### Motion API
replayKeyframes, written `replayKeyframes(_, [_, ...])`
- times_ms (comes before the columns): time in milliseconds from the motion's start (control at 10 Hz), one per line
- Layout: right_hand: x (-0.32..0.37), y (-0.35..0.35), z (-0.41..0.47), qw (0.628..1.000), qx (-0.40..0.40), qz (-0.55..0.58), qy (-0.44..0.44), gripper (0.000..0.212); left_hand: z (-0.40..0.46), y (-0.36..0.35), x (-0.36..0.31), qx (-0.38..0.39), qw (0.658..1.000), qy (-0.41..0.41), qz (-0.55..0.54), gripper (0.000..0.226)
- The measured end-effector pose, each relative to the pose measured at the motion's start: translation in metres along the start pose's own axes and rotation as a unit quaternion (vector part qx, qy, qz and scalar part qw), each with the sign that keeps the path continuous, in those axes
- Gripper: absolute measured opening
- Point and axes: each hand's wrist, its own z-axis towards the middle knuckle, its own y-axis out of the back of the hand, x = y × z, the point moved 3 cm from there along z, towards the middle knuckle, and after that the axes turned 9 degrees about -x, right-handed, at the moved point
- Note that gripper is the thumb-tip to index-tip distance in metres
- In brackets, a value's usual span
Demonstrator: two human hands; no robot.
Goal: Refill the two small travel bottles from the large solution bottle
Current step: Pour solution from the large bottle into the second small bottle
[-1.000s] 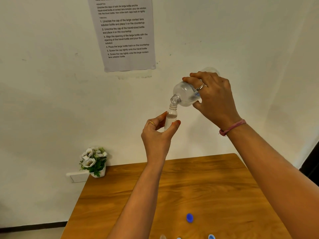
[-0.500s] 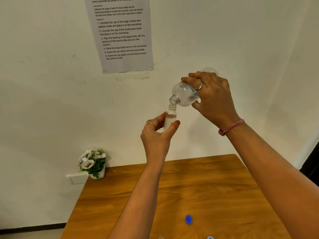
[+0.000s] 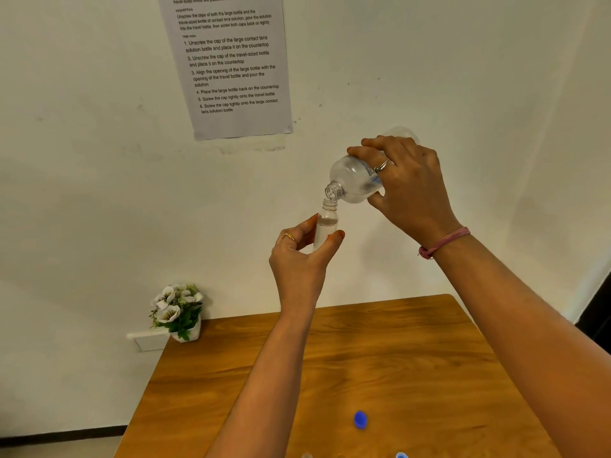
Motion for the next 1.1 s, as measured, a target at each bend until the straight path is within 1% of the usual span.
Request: replayKeyframes(1100, [-0.0024, 0.0015, 0.0002, 1.000, 0.004, -0.010, 0.001, 0.056, 0.0004, -0.0047, 0.0033, 0.003, 1.000, 0.004, -0.006, 0.038])
